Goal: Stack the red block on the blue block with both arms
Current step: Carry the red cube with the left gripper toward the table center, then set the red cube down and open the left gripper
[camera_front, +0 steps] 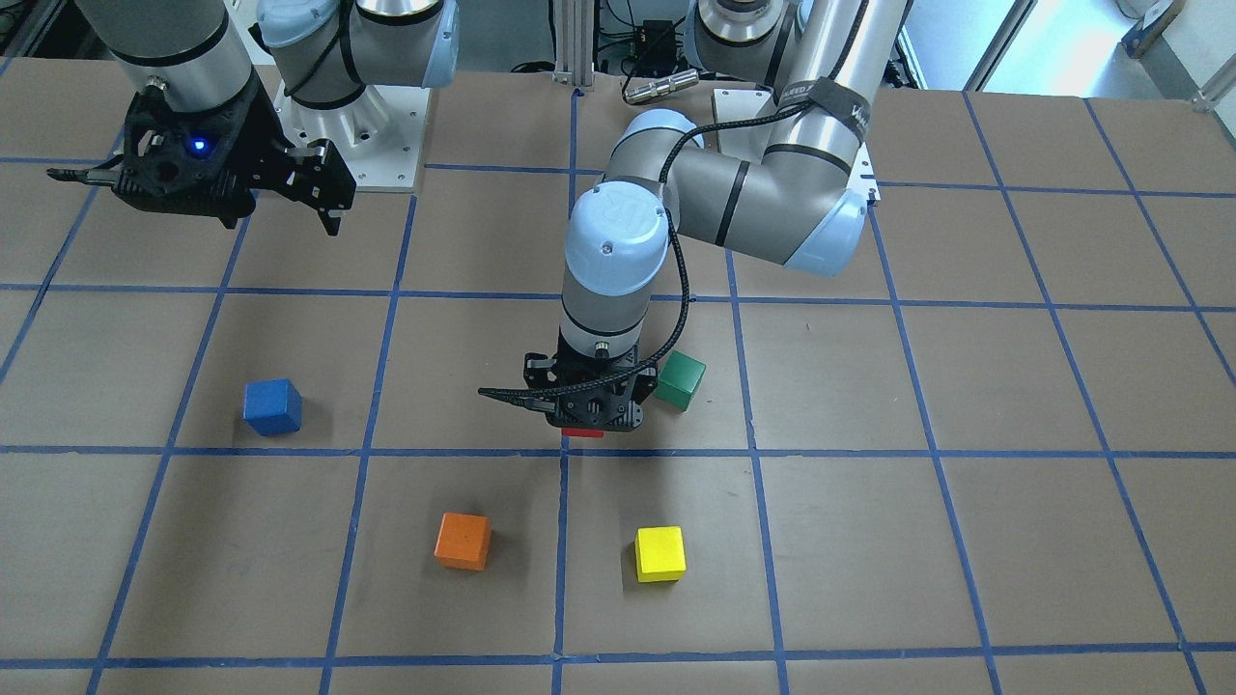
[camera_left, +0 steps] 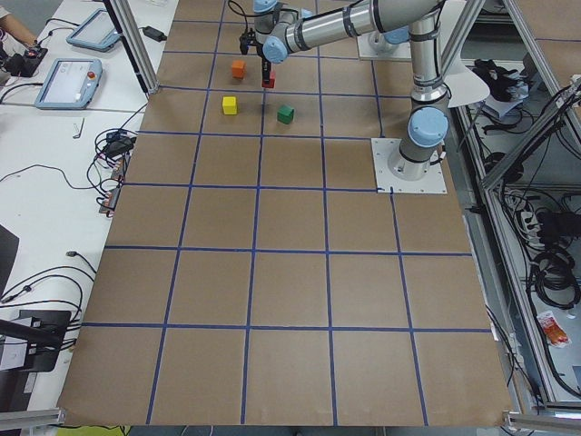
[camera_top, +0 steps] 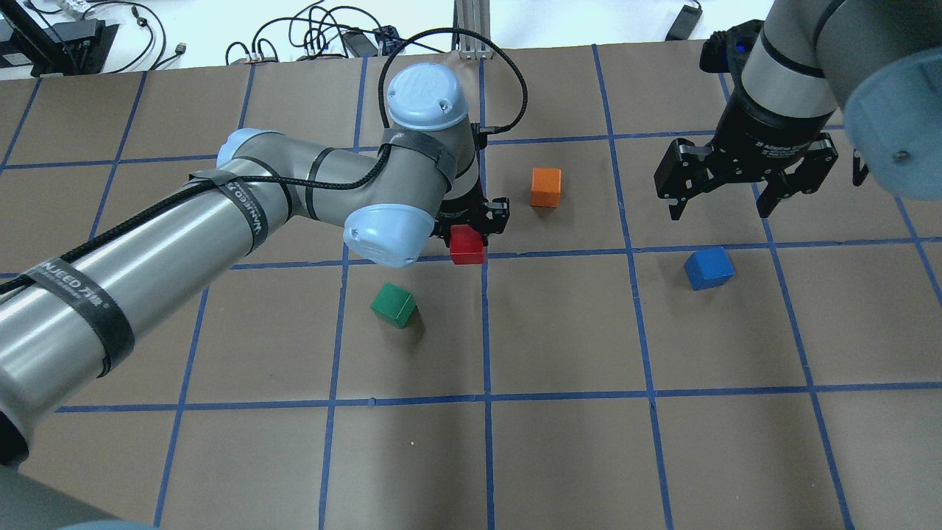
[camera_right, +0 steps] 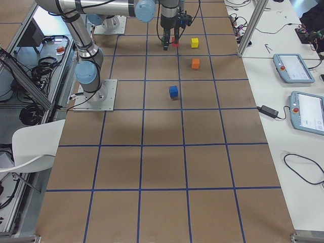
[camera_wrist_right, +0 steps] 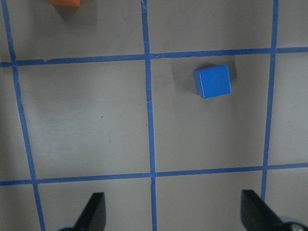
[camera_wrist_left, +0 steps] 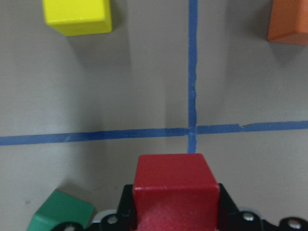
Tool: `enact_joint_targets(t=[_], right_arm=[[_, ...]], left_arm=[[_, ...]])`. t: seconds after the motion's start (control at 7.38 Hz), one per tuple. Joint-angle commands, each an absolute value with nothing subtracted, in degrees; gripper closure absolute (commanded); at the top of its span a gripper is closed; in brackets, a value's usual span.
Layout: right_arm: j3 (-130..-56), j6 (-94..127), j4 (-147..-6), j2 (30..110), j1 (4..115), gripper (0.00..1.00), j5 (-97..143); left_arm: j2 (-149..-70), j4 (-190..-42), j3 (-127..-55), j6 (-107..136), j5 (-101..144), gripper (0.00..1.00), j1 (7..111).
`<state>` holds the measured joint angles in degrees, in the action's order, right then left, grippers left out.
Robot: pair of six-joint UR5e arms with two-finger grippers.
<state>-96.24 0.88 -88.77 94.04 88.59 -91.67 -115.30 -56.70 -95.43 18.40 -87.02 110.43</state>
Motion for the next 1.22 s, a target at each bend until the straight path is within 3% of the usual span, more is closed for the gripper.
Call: enact_joint_targets(t=[0.0, 0.14, 0.27, 0.41, 0.54, 1.08], right_arm=[[-96.24, 0.79, -88.77, 94.04, 88.59, 0.0, -91.67], [-96.24, 0.88, -88.77, 94.04, 88.59, 0.0, -91.67], [-96.24, 0.88, -89.03, 94.04, 88.51, 0.0, -91.67], [-96.24, 0.88, -89.03, 93.96, 88.59, 0.0, -91.67], [-96.33, 0.53, -89.29, 93.78, 88.59, 0.0, -91.58], [-96.59, 0.88, -91.22, 93.34, 88.51, 0.0, -90.53]], left_arm=[[-118.9, -55.28, -92.83, 17.67, -87.01, 1.0, 110.83], [-120.66, -55.28, -91.77, 17.58, -87.01, 0.91, 110.83], [-121.8, -55.11, -91.67, 17.49, -87.01, 0.58, 111.0], [-121.99, -55.02, -91.67, 17.58, -87.1, 0.34, 111.35], [-121.99, -54.93, -91.67, 18.1, -87.1, 0.0, 111.36], [-114.72, -60.54, -88.87, 17.4, -86.57, 0.0, 107.77]])
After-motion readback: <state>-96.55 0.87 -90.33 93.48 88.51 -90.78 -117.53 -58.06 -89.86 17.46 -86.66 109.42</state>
